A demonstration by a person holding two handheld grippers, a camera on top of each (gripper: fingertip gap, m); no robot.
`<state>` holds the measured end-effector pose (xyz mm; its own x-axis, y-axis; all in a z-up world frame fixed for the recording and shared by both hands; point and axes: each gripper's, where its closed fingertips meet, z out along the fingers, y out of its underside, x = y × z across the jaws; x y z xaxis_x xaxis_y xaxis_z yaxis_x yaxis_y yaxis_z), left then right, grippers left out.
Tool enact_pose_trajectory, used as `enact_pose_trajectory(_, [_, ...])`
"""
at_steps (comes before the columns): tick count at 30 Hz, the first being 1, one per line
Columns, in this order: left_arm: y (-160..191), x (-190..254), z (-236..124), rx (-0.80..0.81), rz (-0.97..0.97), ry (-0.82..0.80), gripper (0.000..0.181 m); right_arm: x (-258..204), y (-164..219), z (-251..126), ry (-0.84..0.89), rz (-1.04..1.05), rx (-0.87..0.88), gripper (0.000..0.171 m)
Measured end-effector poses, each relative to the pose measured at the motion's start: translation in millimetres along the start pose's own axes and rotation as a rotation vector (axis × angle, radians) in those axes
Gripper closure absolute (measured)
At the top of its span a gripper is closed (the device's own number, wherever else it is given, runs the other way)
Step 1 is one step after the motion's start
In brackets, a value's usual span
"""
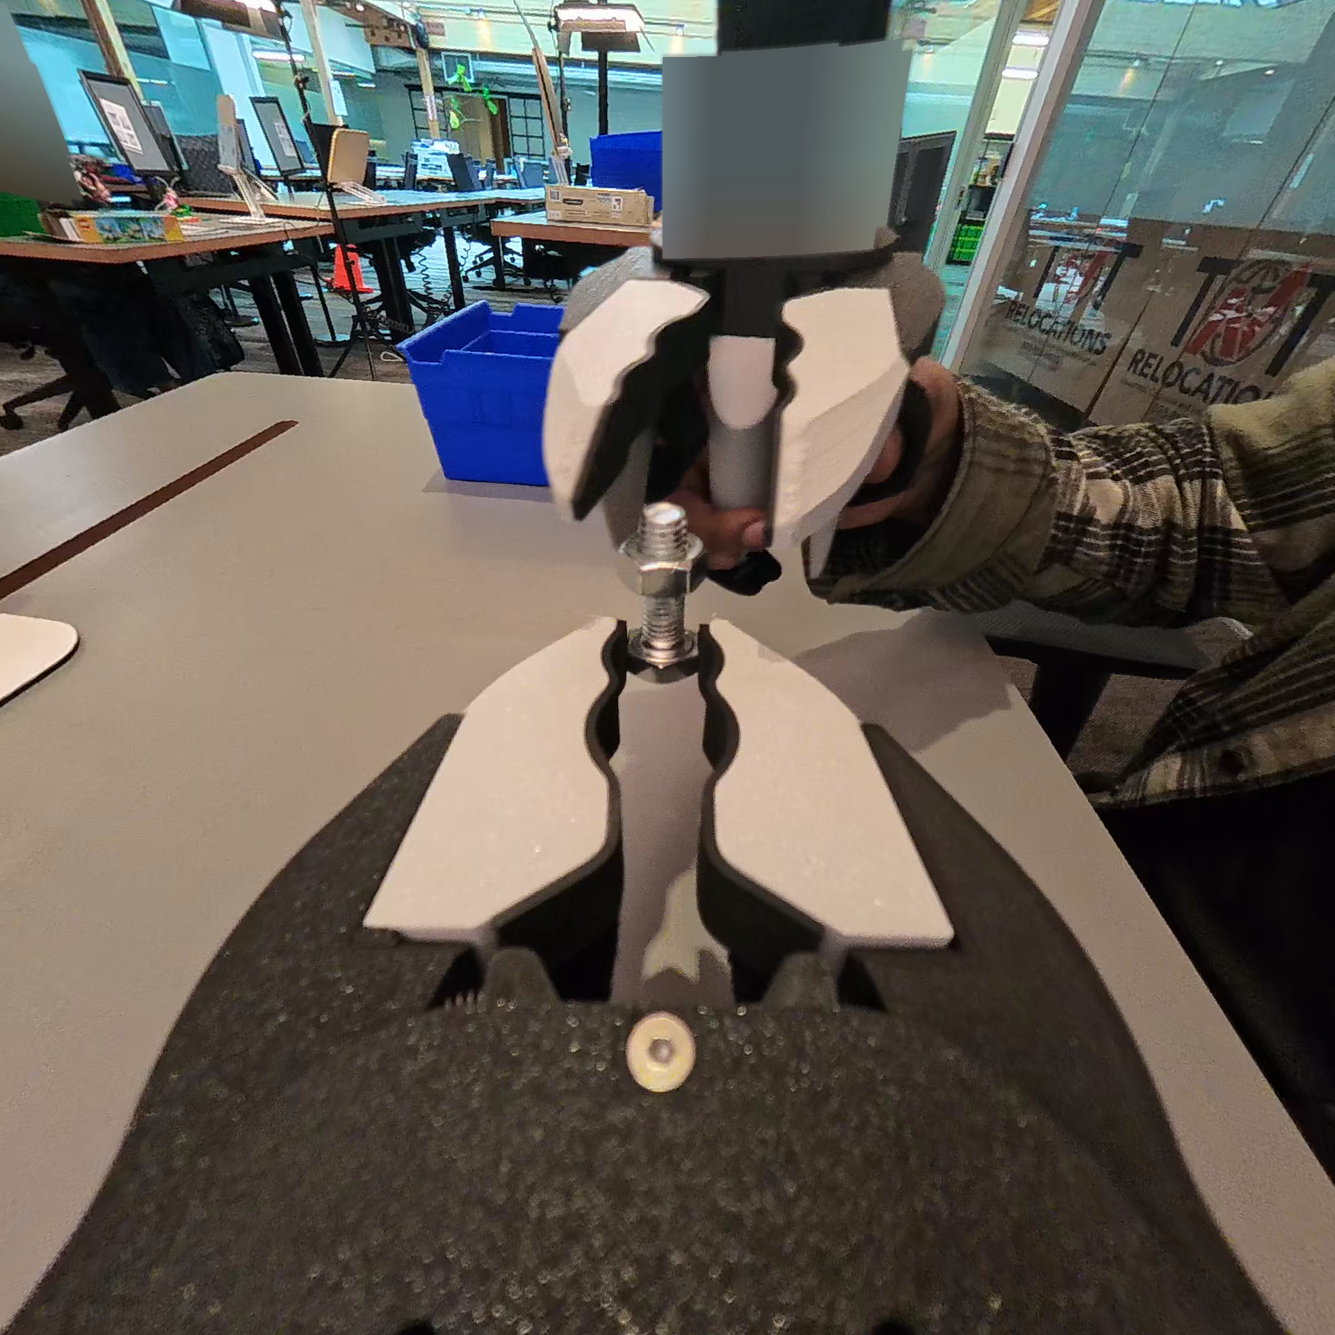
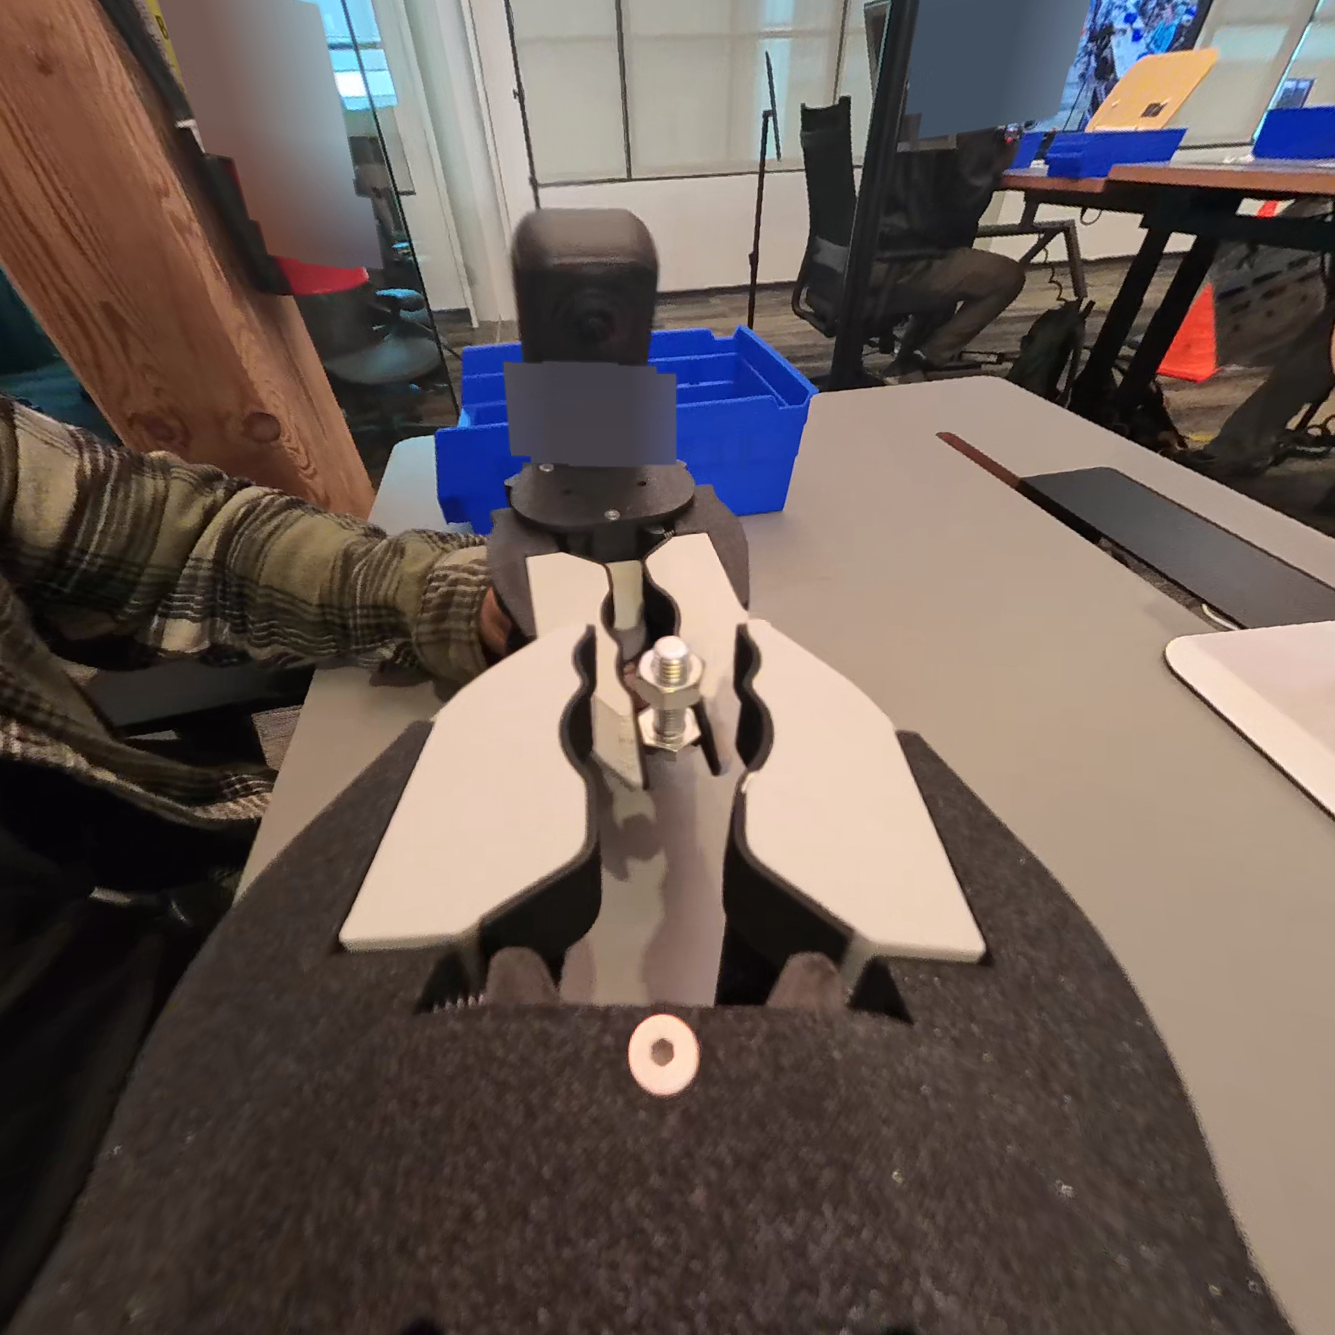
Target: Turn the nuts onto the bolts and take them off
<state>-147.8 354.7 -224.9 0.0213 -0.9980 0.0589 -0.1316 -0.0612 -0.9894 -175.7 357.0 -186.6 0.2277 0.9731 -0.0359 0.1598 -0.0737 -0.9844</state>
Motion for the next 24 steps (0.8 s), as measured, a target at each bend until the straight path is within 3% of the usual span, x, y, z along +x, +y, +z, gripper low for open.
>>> enact_pose_trajectory(3, [-1, 3, 1, 0.001, 0.019, 0.006, 0.163, 1, 7, 2, -0.010, 0.006, -0.033, 0.140])
enact_pose_trajectory(5, [-4, 5, 1, 0.012, 0.028, 0.008, 0.163, -4, 6, 3, -0.033, 0.007, -0.026, 0.152])
enact_pose_trajectory(11, [-8, 8, 1, 0.042, 0.016, 0.033, 0.163, -6, 3, 0, 0.003, -0.018, -0.031, 0.153])
enact_pose_trajectory(14, [-8, 8, 1, 0.051, 0.000, 0.031, 0.154, -2, -12, -21, 0.056, -0.023, 0.025, 0.153])
enact_pose_trajectory(18, [-7, 4, 4, 0.045, 0.000, -0.005, 0.133, 33, -36, -104, 0.279, -0.089, 0.011, 0.153])
enact_pose_trajectory(21, [-7, -1, 4, 0.053, 0.003, -0.039, 0.117, 86, -44, -207, 0.573, -0.060, -0.021, 0.153])
enact_pose_trajectory(24, [-8, -4, 4, 0.071, -0.012, -0.050, 0.110, 144, -17, -320, 0.898, 0.026, -0.104, 0.153])
